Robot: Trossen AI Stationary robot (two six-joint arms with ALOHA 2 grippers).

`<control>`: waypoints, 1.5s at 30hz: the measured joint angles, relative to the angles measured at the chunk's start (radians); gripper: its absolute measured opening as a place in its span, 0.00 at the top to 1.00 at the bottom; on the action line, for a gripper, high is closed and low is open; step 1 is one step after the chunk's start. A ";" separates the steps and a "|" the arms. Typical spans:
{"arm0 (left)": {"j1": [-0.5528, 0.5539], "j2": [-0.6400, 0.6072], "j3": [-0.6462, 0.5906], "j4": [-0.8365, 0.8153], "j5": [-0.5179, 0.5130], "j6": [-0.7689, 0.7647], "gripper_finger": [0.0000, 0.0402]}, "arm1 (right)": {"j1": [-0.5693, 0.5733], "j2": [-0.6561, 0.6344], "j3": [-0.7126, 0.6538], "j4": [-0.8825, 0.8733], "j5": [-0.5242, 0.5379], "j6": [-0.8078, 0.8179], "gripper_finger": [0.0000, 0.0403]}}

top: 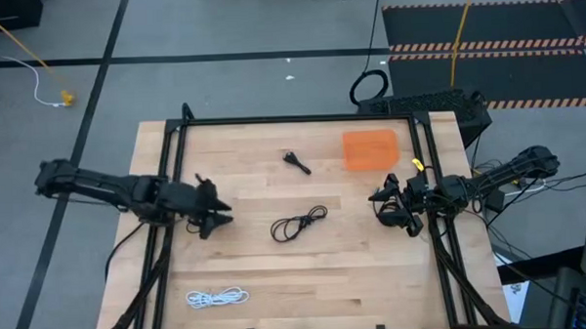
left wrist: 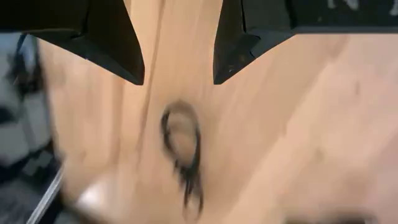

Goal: Pick and place USB-C Cables
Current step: Put the black charger cable into the orange bin

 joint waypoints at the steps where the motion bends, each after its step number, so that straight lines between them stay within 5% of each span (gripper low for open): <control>1: 0.000 0.031 0.012 -0.027 0.008 -0.009 0.52 | 0.000 0.000 0.000 0.000 0.000 0.000 0.37; 8: -0.001 0.196 0.081 -0.200 0.075 -0.025 0.52 | 0.000 0.000 0.000 0.000 0.000 0.000 0.37; 19: -0.010 0.292 0.099 -0.380 0.012 -0.177 0.52 | 0.000 0.000 0.000 0.000 0.000 0.000 0.37; 34: -0.087 0.491 0.098 -0.308 -0.096 -0.171 0.53 | 0.000 0.000 0.000 0.000 0.000 0.000 0.37; 38: -0.087 0.508 0.098 -0.307 -0.112 -0.163 0.64 | 0.000 0.000 0.000 0.000 0.000 0.000 0.37; 43: -0.087 0.506 0.098 -0.303 -0.113 -0.163 0.94 | 0.000 0.000 0.000 0.000 0.000 0.000 0.37; 45: -0.087 0.500 0.097 -0.295 -0.113 -0.164 0.96 | 0.000 0.000 0.000 0.000 0.000 0.000 0.37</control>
